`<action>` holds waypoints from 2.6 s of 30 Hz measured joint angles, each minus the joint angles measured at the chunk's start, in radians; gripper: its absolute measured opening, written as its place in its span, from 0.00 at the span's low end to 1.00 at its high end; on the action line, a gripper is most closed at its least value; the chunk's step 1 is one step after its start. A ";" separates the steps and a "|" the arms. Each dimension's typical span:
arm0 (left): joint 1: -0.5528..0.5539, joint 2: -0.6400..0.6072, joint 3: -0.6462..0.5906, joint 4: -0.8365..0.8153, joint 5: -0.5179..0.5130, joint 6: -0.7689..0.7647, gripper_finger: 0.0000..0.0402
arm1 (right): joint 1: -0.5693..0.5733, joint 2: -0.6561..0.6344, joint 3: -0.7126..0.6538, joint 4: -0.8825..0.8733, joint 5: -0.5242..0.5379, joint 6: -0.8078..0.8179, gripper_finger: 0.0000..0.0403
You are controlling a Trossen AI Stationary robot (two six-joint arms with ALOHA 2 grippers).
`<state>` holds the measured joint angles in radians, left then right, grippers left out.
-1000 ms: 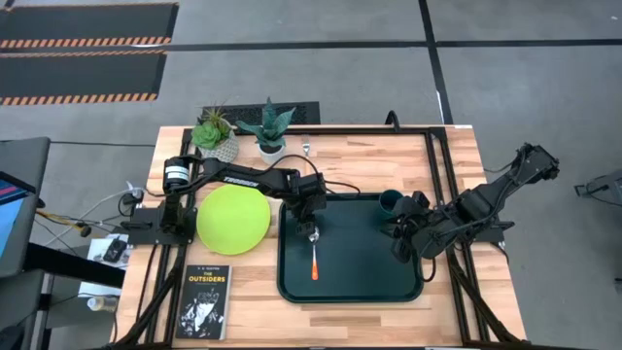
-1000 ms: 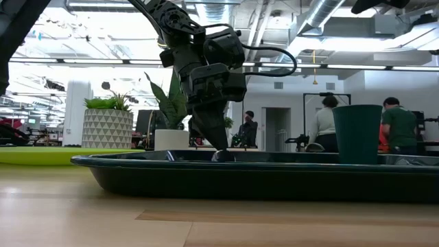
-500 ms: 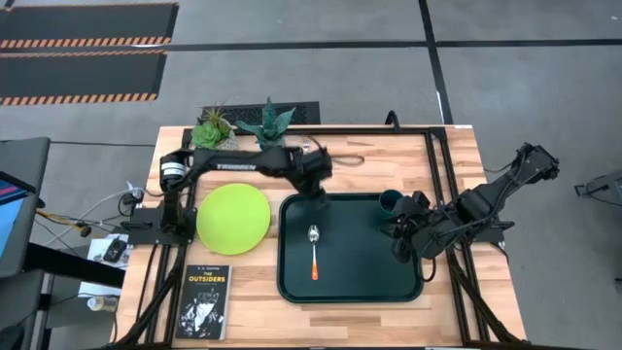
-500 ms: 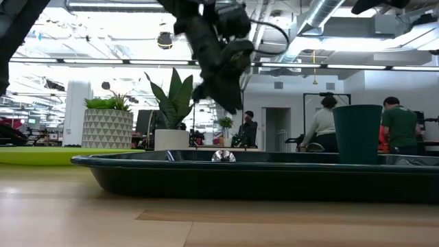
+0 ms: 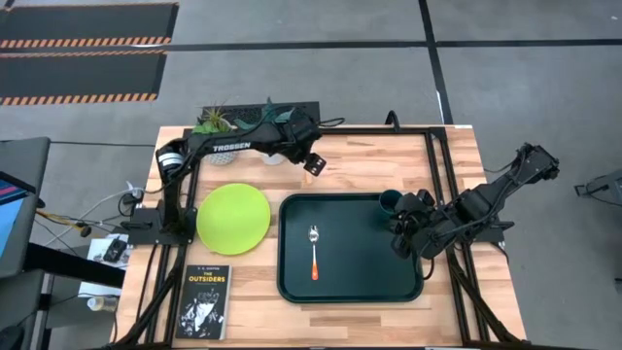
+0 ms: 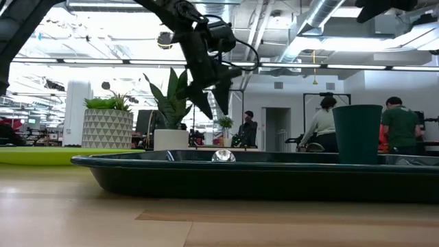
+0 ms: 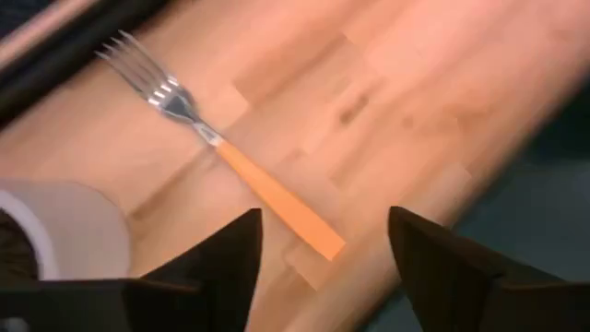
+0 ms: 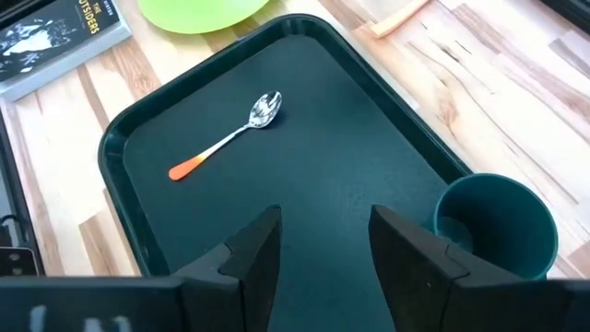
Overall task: Pick and place plate/cup/fork/spoon on tray
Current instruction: Put the yellow fork to the left of the orange white spoon on the black tray
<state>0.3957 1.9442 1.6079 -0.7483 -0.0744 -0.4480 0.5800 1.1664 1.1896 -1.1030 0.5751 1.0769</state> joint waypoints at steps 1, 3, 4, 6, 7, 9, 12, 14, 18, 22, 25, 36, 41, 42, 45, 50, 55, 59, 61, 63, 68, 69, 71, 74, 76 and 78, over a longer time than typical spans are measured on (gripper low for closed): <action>-0.002 0.000 -0.012 0.023 -0.031 -0.014 0.58 | 0.000 0.000 0.000 0.000 0.001 0.000 0.47; -0.008 0.000 -0.042 0.065 -0.065 -0.053 0.61 | 0.000 0.000 0.000 0.000 0.008 0.000 0.47; -0.011 0.001 -0.054 0.086 -0.069 -0.076 0.62 | 0.000 0.000 0.000 0.000 0.008 0.000 0.47; -0.023 0.007 -0.076 0.132 -0.080 -0.118 0.63 | 0.000 0.000 0.000 0.000 0.009 0.000 0.47; -0.032 0.007 -0.091 0.150 -0.095 -0.138 0.63 | 0.000 0.000 0.000 0.000 0.009 -0.001 0.46; -0.052 0.007 -0.121 0.192 -0.132 -0.182 0.63 | 0.000 0.000 0.000 0.000 0.011 -0.001 0.47; -0.080 0.008 -0.154 0.236 -0.182 -0.229 0.62 | 0.000 0.000 0.000 -0.001 0.018 -0.001 0.47; -0.097 0.008 -0.173 0.272 -0.210 -0.249 0.62 | 0.000 0.000 0.000 -0.001 0.029 -0.002 0.47; -0.121 0.008 -0.199 0.294 -0.274 -0.288 0.62 | 0.000 0.000 0.000 -0.003 0.033 -0.004 0.46; -0.135 0.026 -0.206 0.301 -0.339 -0.324 0.62 | 0.000 0.000 0.000 -0.003 0.033 -0.003 0.46; -0.140 0.057 -0.205 0.365 -0.334 -0.338 0.62 | 0.000 0.000 0.000 -0.003 0.033 -0.003 0.46; -0.144 0.179 -0.196 0.359 -0.410 -0.426 0.62 | 0.001 0.000 0.000 -0.020 0.029 0.047 0.46; -0.144 0.215 -0.193 0.368 -0.425 -0.484 0.62 | 0.001 0.000 0.000 -0.019 0.028 0.049 0.46; -0.141 0.225 -0.190 0.368 -0.415 -0.495 0.61 | 0.001 0.000 0.000 -0.019 0.028 0.050 0.46; -0.141 0.253 -0.187 0.348 -0.398 -0.543 0.54 | 0.001 0.000 0.000 -0.019 0.023 0.055 0.46; -0.157 0.263 -0.188 0.334 -0.420 -0.557 0.33 | 0.001 0.000 0.000 -0.019 0.023 0.068 0.45; -0.159 0.264 -0.190 0.346 -0.427 -0.562 0.13 | 0.001 0.000 0.000 -0.019 0.024 0.068 0.44; -0.158 0.255 -0.194 0.363 -0.403 -0.508 0.13 | 0.001 0.000 0.000 -0.019 0.025 0.075 0.44; -0.157 0.246 -0.196 0.365 -0.394 -0.494 0.13 | 0.001 0.000 0.000 -0.019 0.026 0.075 0.44; -0.155 0.227 -0.197 0.369 -0.385 -0.475 0.13 | 0.001 0.000 0.000 -0.019 0.026 0.075 0.44; -0.161 0.171 -0.202 0.355 -0.322 -0.438 0.13 | 0.001 0.000 0.000 -0.019 0.028 0.075 0.44; -0.162 0.158 -0.202 0.357 -0.317 -0.435 0.13 | 0.001 0.000 0.000 -0.019 0.029 0.075 0.44; -0.166 0.129 -0.202 0.360 -0.314 -0.434 0.13 | 0.001 0.000 0.000 -0.020 0.030 0.075 0.44; -0.170 0.102 -0.200 0.359 -0.323 -0.429 0.13 | 0.001 0.000 0.000 -0.021 0.030 0.075 0.44; -0.178 0.083 -0.200 0.349 -0.324 -0.432 0.13 | 0.001 0.000 0.000 -0.022 0.029 0.075 0.44; -0.191 0.053 -0.200 0.331 -0.322 -0.435 0.13 | 0.001 0.000 0.000 -0.023 0.029 0.075 0.44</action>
<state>0.2051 1.9967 1.4081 -0.4176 -0.3962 -0.8829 0.5812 1.1667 1.1896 -1.1259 0.6045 1.1519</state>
